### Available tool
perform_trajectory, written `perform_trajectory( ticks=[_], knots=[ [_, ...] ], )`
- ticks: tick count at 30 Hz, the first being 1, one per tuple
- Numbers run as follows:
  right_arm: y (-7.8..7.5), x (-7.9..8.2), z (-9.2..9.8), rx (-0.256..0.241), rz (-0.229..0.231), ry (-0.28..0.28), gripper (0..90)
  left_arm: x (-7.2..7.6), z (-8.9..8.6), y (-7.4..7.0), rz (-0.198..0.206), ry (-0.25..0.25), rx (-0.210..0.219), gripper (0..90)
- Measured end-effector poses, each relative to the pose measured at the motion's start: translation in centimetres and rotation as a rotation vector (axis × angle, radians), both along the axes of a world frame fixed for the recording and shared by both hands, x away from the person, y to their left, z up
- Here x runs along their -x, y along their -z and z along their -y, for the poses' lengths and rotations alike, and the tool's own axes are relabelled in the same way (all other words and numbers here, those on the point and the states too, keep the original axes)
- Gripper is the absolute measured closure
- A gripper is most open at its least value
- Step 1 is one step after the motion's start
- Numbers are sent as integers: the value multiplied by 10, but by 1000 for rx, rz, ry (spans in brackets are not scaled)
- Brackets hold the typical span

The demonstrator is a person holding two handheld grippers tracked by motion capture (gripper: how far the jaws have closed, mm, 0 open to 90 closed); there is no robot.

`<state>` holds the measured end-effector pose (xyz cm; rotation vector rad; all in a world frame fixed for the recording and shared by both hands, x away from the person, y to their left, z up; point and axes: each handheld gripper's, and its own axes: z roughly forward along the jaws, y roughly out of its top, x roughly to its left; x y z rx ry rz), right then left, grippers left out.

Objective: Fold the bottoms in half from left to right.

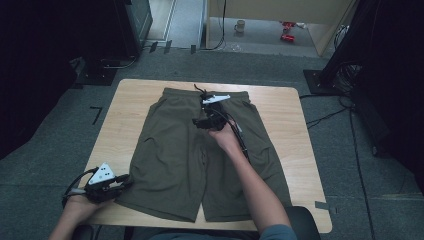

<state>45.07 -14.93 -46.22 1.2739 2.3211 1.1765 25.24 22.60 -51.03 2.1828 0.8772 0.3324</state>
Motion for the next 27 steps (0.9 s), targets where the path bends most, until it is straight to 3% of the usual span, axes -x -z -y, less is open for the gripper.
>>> perform_trajectory(
  ticks=[14,16,22,27],
  knots=[
    [8,-13,-30,4,25,-9,357,-1,0,0,-16,4,15,720],
    [8,-23,-38,-1,-9,-18,350,0,0,0,-21,7,17,729],
    [8,-36,-55,26,-2,-33,348,-2,-1,0,-30,8,27,738],
    [8,-46,-67,11,-6,-31,349,-4,1,0,-35,15,30,752]
  ],
)
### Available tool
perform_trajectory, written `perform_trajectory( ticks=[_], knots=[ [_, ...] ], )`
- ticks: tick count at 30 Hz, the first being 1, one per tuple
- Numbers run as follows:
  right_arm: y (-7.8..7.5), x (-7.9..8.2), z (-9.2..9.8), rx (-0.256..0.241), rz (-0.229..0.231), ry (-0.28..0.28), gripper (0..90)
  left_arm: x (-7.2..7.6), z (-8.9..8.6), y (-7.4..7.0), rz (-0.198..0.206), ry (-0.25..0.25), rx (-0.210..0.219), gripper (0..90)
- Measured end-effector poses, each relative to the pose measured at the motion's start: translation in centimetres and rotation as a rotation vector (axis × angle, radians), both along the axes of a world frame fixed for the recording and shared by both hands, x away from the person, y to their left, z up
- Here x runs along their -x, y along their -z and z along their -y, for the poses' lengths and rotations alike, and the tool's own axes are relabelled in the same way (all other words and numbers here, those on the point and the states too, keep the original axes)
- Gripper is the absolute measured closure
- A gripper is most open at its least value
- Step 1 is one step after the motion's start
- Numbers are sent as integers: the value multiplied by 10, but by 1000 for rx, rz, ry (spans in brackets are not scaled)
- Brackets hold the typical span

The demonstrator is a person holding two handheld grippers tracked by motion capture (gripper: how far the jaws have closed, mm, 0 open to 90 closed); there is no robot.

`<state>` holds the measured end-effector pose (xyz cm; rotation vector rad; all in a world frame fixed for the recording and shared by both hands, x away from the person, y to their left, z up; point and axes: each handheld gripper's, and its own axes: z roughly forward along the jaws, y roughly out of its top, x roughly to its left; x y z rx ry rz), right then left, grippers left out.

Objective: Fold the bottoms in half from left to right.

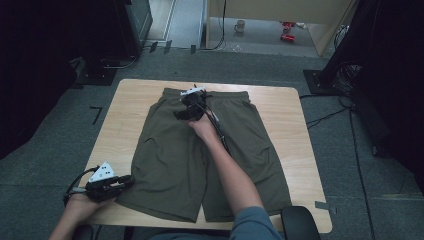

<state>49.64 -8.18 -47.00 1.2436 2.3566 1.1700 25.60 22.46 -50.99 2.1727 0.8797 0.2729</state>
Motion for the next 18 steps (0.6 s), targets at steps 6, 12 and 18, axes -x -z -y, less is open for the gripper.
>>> perform_trajectory(
  ticks=[6,12,18],
  knots=[
    [1,-12,-12,-26,6,17,368,0,0,0,-6,2,6,751],
    [7,-18,-30,-1,39,-4,363,2,1,-1,-20,14,5,751],
    [18,-29,-43,-23,17,8,338,2,2,-1,-21,19,5,752]
  ],
)
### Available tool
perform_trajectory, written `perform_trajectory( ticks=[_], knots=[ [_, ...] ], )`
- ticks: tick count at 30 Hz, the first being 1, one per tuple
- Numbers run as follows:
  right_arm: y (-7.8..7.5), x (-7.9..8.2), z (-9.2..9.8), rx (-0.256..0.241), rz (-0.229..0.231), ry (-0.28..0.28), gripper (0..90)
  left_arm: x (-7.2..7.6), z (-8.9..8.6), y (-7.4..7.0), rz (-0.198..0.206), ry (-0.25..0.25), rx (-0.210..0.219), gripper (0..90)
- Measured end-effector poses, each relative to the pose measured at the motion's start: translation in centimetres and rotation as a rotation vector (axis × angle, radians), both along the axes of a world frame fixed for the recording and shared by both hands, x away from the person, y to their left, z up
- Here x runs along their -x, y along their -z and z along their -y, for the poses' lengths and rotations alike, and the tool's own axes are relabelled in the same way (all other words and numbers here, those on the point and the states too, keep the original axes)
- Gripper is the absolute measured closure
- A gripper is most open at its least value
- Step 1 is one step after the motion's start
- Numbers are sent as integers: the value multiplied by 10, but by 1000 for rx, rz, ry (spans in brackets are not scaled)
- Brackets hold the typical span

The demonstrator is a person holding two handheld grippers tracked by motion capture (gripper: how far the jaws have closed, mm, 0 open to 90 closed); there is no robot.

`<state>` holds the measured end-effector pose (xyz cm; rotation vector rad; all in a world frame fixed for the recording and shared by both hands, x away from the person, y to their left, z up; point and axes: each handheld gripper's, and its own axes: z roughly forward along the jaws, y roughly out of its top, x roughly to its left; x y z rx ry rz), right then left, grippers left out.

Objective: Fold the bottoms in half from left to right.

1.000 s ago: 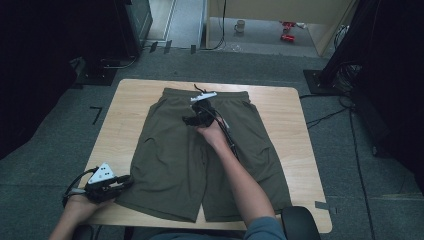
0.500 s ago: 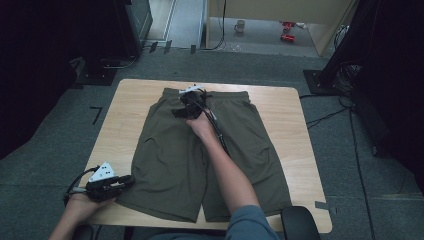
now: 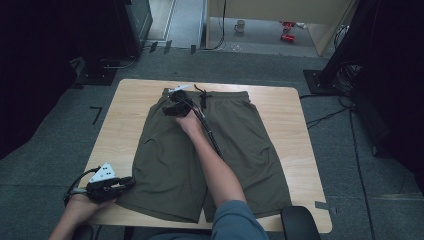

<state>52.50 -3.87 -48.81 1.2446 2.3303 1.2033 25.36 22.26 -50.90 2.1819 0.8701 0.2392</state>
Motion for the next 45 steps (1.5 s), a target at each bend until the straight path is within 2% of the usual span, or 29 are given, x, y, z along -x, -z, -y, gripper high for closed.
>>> perform_trajectory(
  ticks=[3,5,7,8,9,11,12,13,17,19,20,26,28,31,32,33,34,35,37,39,41,43,45],
  knots=[
    [7,-1,-10,1,15,10,327,0,0,0,-2,6,1,753],
    [11,-5,-16,6,9,14,319,2,1,0,-6,18,4,753],
    [14,-7,-24,44,17,15,309,3,2,0,-3,31,4,753],
    [14,-7,-24,44,17,15,309,3,2,0,-3,31,4,753],
    [18,-10,-31,78,19,16,292,3,3,0,-4,37,2,753],
    [22,-12,-37,96,23,21,296,3,4,0,-10,42,5,755],
    [22,-12,-37,96,23,21,296,3,4,0,-10,42,5,758],
    [26,-14,-42,105,23,44,277,3,5,0,-15,46,9,760],
    [31,-15,-51,75,32,86,248,2,7,0,-23,61,16,758],
    [31,-15,-54,81,37,99,262,2,8,0,-25,62,18,741],
    [31,-15,-59,127,61,117,269,3,8,0,-20,64,13,739],
    [31,-15,-61,128,60,129,273,3,9,0,-15,65,8,741],
    [31,-14,-60,125,64,119,323,3,9,0,-13,63,7,742],
    [31,-13,-59,117,73,122,445,4,10,0,-12,59,6,742],
    [31,-13,-59,117,73,122,445,4,10,0,-12,59,6,742],
    [30,-12,-59,115,79,135,527,4,10,0,-14,57,7,742],
    [30,-12,-59,115,80,138,547,4,10,0,-16,52,6,743],
    [30,-12,-59,115,83,137,586,3,11,-1,-18,40,-1,758],
    [30,-11,-60,119,92,127,683,-1,14,-3,-41,14,-18,845],
    [30,-10,-63,126,97,138,785,-5,16,-4,-60,-1,-23,878],
    [30,-9,-66,144,108,146,858,-6,18,-6,-57,-4,-40,891],
    [30,-10,-67,134,100,151,871,-7,20,-7,-53,-10,-54,896],
    [29,-15,-61,76,47,149,883,-7,19,-10,-47,-12,-51,897]
  ],
)
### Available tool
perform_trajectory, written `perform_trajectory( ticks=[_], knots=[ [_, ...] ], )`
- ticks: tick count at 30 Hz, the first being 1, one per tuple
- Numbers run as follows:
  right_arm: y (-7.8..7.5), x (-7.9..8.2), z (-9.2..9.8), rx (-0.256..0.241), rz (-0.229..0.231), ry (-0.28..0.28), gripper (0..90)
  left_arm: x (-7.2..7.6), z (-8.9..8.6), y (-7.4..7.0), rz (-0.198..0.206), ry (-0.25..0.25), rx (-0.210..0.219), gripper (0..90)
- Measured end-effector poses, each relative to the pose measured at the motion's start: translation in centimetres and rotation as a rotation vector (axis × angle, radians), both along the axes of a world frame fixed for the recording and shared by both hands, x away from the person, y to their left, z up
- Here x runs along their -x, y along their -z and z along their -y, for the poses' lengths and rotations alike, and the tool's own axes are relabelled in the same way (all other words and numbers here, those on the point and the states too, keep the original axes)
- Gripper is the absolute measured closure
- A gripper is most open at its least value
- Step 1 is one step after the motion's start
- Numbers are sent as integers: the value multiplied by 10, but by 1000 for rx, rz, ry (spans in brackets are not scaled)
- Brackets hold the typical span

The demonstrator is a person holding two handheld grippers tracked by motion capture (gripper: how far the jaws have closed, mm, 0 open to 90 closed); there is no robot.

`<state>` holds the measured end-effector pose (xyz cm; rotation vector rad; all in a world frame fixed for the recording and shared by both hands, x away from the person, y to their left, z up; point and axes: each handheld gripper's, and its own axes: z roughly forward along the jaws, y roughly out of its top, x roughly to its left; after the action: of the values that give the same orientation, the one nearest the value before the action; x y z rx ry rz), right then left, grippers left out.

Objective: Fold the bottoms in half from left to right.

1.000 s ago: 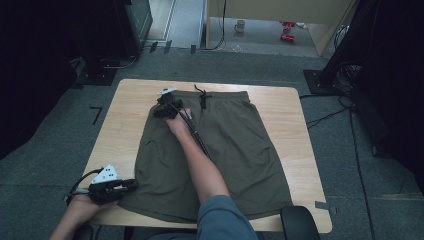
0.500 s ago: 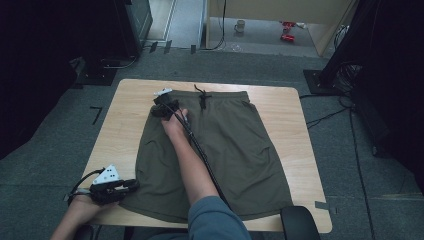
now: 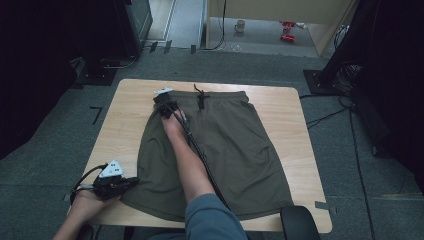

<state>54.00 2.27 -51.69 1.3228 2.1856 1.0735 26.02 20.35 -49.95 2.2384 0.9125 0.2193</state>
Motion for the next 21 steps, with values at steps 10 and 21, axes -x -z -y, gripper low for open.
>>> perform_trajectory(
  ticks=[10,21],
  knots=[
    [-33,-7,12,-8,-60,-56,892,5,13,-33,60,13,106,900],
    [-84,-2,57,-23,-114,-134,890,-1,53,-73,66,121,204,900]
  ],
)
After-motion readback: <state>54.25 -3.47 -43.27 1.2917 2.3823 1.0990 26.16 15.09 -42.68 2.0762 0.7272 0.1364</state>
